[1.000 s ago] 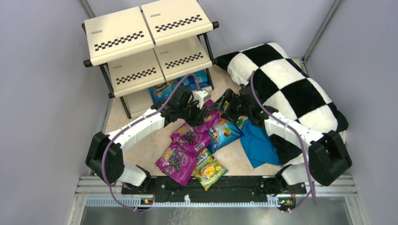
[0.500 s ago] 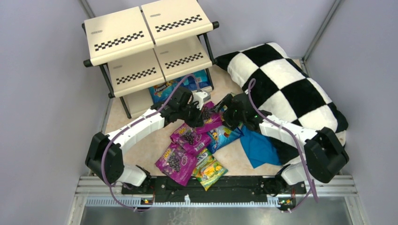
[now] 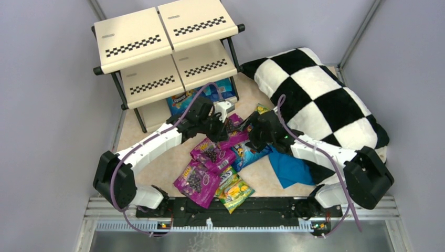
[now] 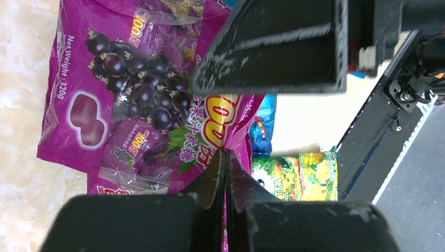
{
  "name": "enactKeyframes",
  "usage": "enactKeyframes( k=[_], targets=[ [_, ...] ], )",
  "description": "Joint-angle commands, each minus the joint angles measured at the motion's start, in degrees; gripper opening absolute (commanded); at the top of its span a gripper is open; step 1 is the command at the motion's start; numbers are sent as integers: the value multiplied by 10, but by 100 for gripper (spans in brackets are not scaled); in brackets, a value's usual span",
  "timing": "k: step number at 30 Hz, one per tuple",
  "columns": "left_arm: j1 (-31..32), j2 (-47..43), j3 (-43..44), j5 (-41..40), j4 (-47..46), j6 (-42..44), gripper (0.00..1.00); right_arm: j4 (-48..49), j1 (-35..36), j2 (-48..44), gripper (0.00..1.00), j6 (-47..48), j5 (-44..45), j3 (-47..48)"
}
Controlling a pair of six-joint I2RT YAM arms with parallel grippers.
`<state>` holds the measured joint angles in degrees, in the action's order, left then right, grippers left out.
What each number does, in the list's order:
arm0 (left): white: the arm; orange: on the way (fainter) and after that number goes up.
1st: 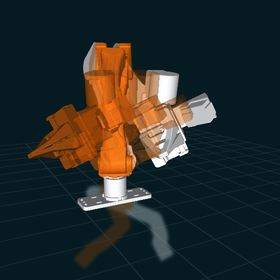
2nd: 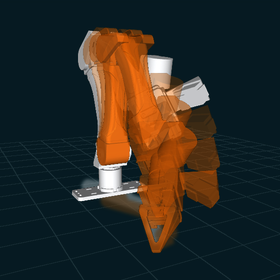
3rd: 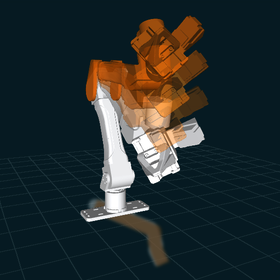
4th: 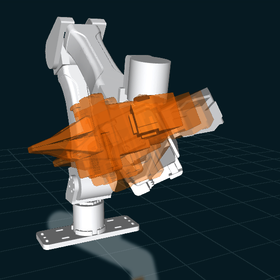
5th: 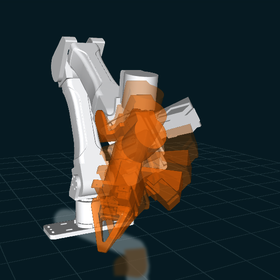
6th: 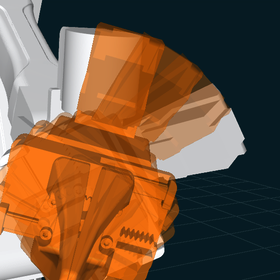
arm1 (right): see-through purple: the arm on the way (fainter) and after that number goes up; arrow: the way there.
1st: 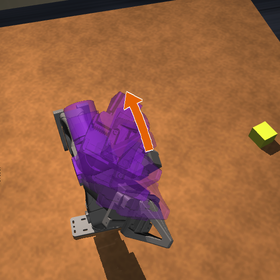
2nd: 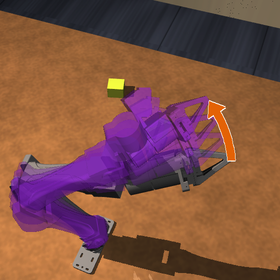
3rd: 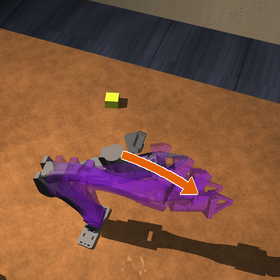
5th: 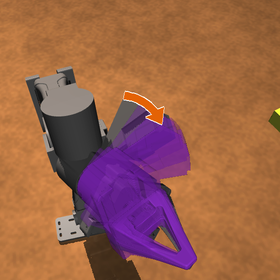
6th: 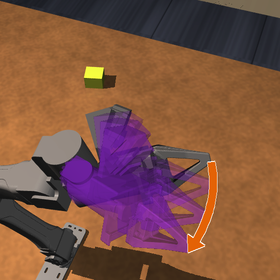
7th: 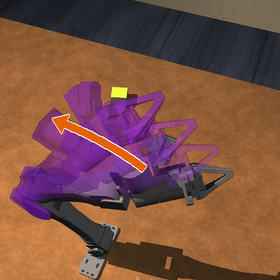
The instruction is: Place and organize the candy bags onto the shelf
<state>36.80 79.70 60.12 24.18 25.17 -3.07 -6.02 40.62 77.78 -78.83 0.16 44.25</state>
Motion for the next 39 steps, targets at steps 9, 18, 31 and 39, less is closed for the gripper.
enactKeyframes(
  k=[9, 18, 31, 39],
  targets=[
    [1, -32, -8, 45, -36, -9, 0, 159, 108, 76, 96, -157, 177, -4],
    [0, -36, -12, 65, -46, -9, 0, 227, 119, 116, 80, -158, 236, 6],
    [-19, -142, -10, -2, -78, 21, 79, 283, 114, 127, 41, -133, 219, -10],
    [-20, -182, 155, -81, -135, -2, 99, 315, 87, 82, 40, -97, 148, -30]
  ],
)
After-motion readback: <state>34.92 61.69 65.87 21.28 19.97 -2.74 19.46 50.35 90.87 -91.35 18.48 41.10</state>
